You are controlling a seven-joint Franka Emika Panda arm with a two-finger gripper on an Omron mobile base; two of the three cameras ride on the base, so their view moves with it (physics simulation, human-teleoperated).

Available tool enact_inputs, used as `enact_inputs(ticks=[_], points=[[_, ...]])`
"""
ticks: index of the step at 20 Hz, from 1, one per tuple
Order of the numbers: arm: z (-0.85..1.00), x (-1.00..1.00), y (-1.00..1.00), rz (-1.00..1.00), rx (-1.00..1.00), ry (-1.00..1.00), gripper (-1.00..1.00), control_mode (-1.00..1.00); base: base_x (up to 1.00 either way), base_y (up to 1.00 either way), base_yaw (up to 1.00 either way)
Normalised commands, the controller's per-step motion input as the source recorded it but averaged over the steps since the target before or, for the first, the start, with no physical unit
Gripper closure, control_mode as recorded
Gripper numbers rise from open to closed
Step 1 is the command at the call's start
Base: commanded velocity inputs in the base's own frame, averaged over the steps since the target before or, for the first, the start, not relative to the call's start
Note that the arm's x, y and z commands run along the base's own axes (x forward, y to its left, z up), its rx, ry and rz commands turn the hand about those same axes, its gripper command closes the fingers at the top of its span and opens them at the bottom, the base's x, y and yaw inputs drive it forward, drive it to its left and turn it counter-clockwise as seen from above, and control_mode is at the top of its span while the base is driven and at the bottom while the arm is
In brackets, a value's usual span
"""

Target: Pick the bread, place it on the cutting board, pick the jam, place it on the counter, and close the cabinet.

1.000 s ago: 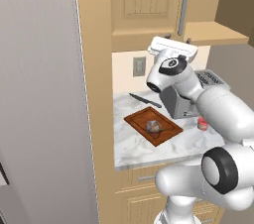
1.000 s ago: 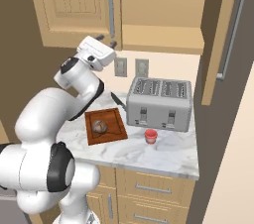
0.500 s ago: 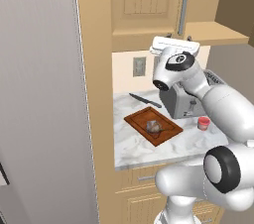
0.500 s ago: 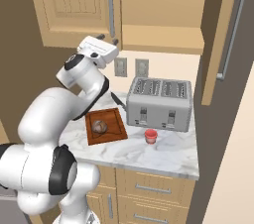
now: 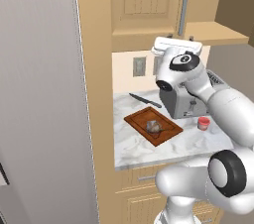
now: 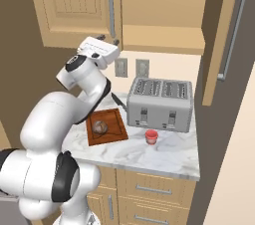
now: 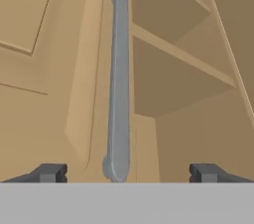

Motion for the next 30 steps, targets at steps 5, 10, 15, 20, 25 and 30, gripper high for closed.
enact_inputs(ticks=[5, 10, 15, 20, 25, 30], points=[[0.0, -0.33, -0.16, 0.0, 0.0, 0.0, -1.0, -1.0, 0.0, 0.0, 0.0], [0.0, -0.4, -0.15, 0.0, 0.0, 0.0, -1.0, -1.0, 0.0, 0.0, 0.0], [0.0, -0.38, -0.2, 0.01, 0.0, 0.0, -1.0, -1.0, 0.0, 0.0, 0.0], [0.0, -0.32, -0.19, 0.02, 0.0, 0.0, -1.0, -1.0, 0.0, 0.0, 0.0], [0.0, -0.29, -0.16, 0.01, 0.0, 0.02, -1.0, -1.0, 0.0, 0.0, 0.0], [0.0, -0.24, -0.07, 0.01, 0.0, 0.05, -1.0, -1.0, 0.0, 0.0, 0.0]])
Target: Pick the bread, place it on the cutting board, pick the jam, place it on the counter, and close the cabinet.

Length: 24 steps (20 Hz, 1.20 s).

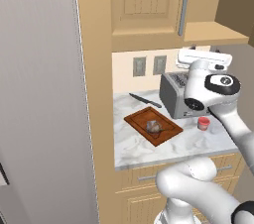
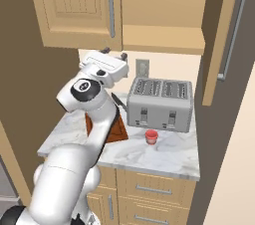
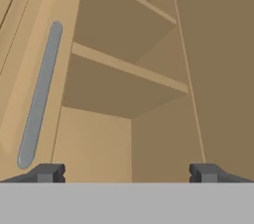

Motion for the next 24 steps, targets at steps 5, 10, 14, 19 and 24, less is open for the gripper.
enact_inputs(ticks=[5, 10, 14, 19, 24], points=[[0.0, -0.18, -0.05, 0.0, 0.0, 0.05, -1.0, -1.0, 0.0, 0.0, 0.0], [0.0, -0.22, -0.11, 0.0, 0.0, 0.04, -1.0, -1.0, 0.0, 0.0, 0.0], [0.0, -0.21, -0.11, 0.0, 0.0, 0.04, -1.0, -1.0, 0.0, 0.0, 0.0], [0.0, -0.21, -0.16, 0.0, 0.0, 0.03, -1.0, -1.0, 0.0, 0.0, 0.0], [0.0, -0.28, -0.2, 0.0, 0.0, 0.03, -1.0, -1.0, 0.0, 0.0, 0.0]])
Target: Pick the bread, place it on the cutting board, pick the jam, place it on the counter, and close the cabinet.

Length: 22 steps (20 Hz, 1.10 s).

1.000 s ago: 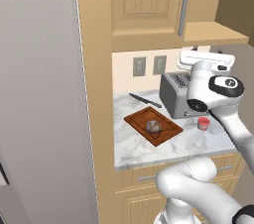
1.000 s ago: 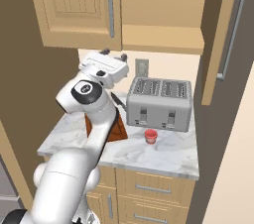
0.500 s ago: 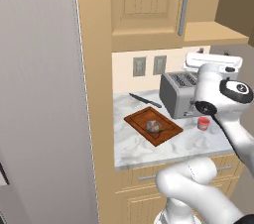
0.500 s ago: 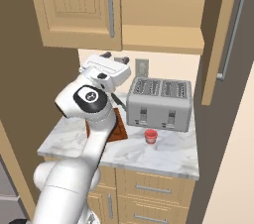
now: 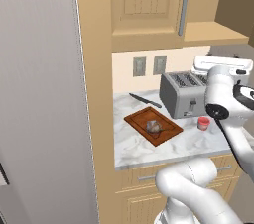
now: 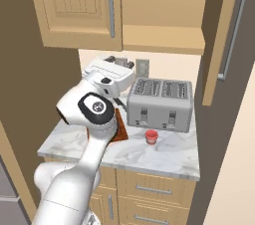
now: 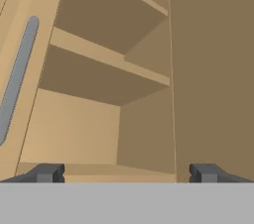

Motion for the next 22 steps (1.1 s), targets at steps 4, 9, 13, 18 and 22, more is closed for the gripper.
enact_inputs(ticks=[4, 9, 13, 18, 22], points=[[0.0, -0.3, -0.25, 0.01, 0.0, 0.02, -1.0, -1.0, 0.0, 0.0, 0.0], [0.0, -0.34, -0.24, 0.02, 0.0, 0.02, -1.0, -1.0, 0.0, 0.0, 0.0], [0.0, -0.36, -0.21, 0.01, 0.0, 0.04, -1.0, -1.0, 0.0, 0.0, 0.0], [0.0, -0.31, -0.19, 0.01, 0.0, 0.07, -1.0, -1.0, 0.0, 0.0, 0.0], [0.0, -0.29, -0.17, 0.0, 0.0, 0.09, -1.0, -1.0, 0.0, 0.0, 0.0]])
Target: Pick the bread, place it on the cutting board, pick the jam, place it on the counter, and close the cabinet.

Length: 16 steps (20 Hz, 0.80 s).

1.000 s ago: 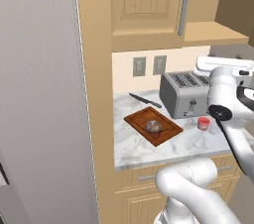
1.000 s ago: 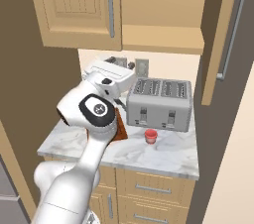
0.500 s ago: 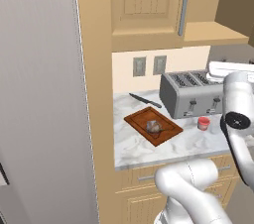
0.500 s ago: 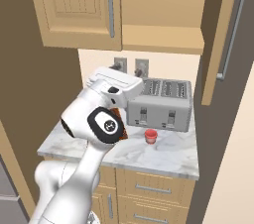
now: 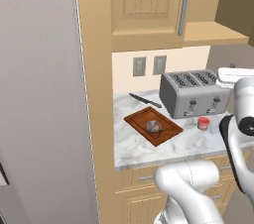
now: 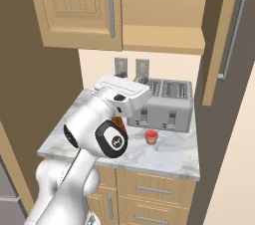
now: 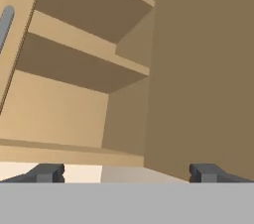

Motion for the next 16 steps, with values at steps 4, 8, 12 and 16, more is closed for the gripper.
enact_inputs(ticks=[4, 8, 12, 16], points=[[0.0, -0.28, -0.18, 0.0, 0.0, 0.11, -1.0, -1.0, 0.0, 0.0, 0.0], [0.0, -0.28, -0.17, 0.0, 0.0, 0.11, -1.0, -1.0, 0.0, 0.0, 0.0], [0.0, -0.3, -0.17, 0.0, 0.0, 0.11, -1.0, -1.0, 0.0, 0.0, 0.0], [0.01, -0.34, -0.17, 0.0, 0.0, 0.07, -1.0, -1.0, 0.0, 0.0, 0.0]])
